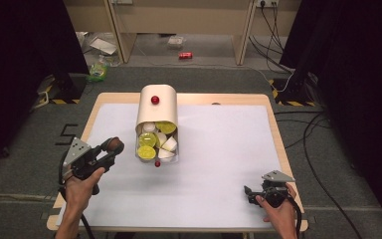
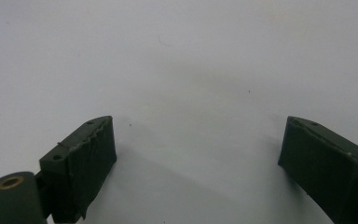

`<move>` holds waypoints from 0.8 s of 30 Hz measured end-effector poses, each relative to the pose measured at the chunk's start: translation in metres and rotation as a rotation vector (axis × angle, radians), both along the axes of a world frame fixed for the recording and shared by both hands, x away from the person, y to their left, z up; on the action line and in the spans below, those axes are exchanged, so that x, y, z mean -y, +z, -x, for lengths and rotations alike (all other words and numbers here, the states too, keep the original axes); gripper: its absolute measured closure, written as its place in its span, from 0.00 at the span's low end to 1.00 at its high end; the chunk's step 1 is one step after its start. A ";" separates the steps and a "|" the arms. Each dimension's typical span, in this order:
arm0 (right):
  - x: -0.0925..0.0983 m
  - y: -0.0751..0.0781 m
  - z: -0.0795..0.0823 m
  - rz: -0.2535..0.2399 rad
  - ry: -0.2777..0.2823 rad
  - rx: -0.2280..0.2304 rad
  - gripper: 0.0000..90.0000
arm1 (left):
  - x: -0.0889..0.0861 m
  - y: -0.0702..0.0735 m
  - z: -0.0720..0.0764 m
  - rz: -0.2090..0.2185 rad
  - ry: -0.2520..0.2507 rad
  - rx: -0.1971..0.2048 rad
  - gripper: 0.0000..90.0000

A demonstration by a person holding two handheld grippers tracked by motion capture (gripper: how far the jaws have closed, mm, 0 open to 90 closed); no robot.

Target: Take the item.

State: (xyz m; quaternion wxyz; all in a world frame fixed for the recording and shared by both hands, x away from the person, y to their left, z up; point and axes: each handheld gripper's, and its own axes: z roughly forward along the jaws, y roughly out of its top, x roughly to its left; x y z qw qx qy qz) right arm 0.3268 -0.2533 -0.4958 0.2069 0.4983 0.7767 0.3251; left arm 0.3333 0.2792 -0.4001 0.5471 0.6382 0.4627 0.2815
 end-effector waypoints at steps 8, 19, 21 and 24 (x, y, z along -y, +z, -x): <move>0.000 0.000 0.000 0.000 0.000 0.000 0.12 | -0.004 -0.016 -0.002 -0.039 0.037 -0.006 0.65; 0.000 0.000 0.000 0.000 0.001 -0.001 0.12 | -0.002 -0.044 -0.005 -0.089 0.089 0.015 0.65; 0.000 0.000 0.000 0.001 0.001 0.000 0.12 | -0.001 -0.049 -0.004 -0.088 0.097 0.008 0.65; 0.000 0.000 0.000 0.000 0.002 0.000 0.12 | 0.000 -0.055 -0.004 -0.085 0.092 0.001 0.65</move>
